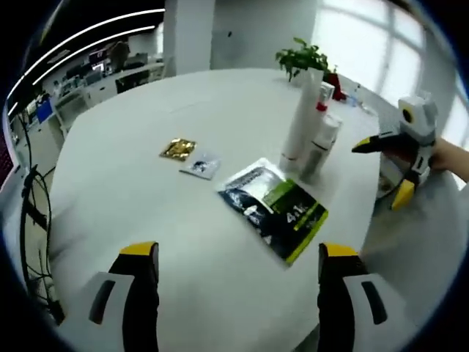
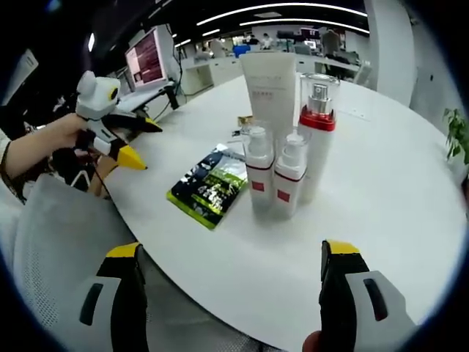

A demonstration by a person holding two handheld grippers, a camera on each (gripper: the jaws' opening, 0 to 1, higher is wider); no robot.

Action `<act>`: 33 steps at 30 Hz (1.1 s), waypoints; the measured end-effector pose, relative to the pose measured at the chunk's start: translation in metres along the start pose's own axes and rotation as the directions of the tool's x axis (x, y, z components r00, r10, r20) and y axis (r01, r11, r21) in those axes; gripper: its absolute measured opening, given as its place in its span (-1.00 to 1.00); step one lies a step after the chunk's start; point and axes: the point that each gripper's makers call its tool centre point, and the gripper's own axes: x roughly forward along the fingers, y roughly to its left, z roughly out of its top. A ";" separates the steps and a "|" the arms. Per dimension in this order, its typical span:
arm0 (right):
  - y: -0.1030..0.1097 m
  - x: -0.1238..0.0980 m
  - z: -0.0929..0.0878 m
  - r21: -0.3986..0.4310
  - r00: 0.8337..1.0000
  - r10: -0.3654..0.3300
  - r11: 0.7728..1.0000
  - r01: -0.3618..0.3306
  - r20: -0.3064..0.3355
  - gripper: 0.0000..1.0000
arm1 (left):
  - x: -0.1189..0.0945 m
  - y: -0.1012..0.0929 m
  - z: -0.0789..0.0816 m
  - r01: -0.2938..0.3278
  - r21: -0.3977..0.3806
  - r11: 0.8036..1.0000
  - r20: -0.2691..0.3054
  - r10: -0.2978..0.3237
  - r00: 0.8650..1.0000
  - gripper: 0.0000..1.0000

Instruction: Arrange the skincare products in the storage area until every visible bottle or jar stands upright without overlapping.

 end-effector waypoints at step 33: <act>-0.008 -0.004 0.004 0.097 0.999 -0.026 0.995 0.021 0.042 0.99 | 0.106 0.050 0.066 0.062 0.144 0.988 -0.081 -0.051 0.995 0.45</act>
